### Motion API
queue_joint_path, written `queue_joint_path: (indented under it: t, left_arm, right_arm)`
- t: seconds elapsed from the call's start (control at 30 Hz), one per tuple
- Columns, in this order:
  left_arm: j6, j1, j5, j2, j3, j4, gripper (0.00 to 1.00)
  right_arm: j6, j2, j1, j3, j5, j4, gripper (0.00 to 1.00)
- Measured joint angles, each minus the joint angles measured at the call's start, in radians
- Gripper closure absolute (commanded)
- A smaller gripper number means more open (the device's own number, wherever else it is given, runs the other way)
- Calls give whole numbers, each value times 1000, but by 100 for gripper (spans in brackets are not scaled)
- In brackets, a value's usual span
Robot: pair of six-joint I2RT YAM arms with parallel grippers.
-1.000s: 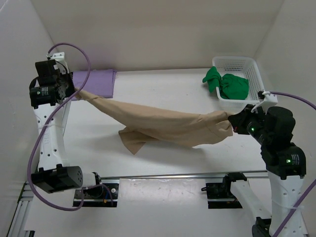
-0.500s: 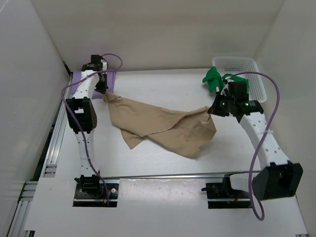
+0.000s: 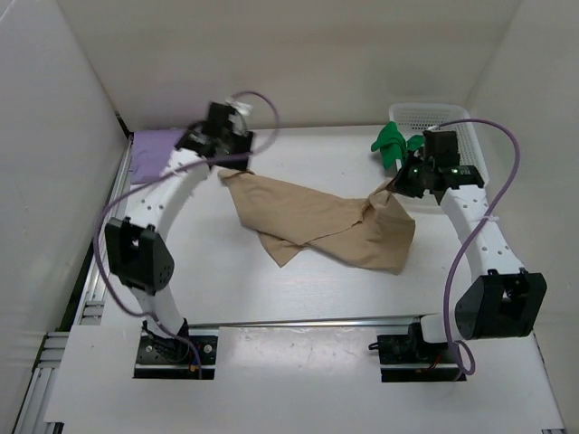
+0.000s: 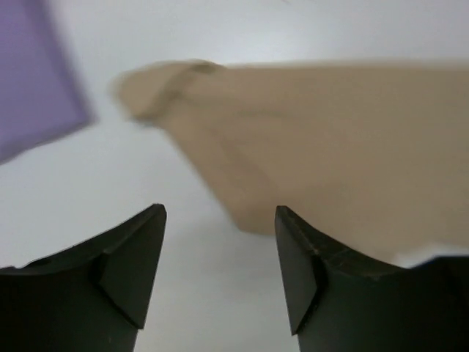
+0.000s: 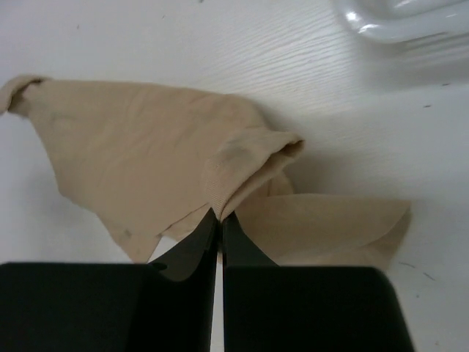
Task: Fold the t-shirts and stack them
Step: Flatten out the tshirt
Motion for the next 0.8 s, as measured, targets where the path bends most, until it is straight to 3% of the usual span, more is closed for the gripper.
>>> queue_joint_path:
  t: [0.1, 0.2, 0.27, 0.5, 0.63, 0.8]
  left_arm:
    - [7, -256, 56, -96, -152, 23, 14]
    - [8, -472, 94, -78, -247, 24, 11]
    - [7, -540, 88, -25, -276, 30, 11]
    - [5, -555, -46, 213, -257, 73, 19]
    - [5, -555, -84, 248, -255, 77, 28]
    - [5, -563, -98, 252, -249, 80, 26]
  right_arm:
    - [19, 14, 55, -23, -19, 18, 100]
    - [36, 13, 75, -48, -22, 26, 100]
    - [49, 10, 75, -64, -20, 37, 100]
    - [69, -81, 68, -146, -17, 46, 100]
    - [70, -139, 53, -188, -17, 50, 100]
    - [70, -165, 36, -218, -13, 48, 100]
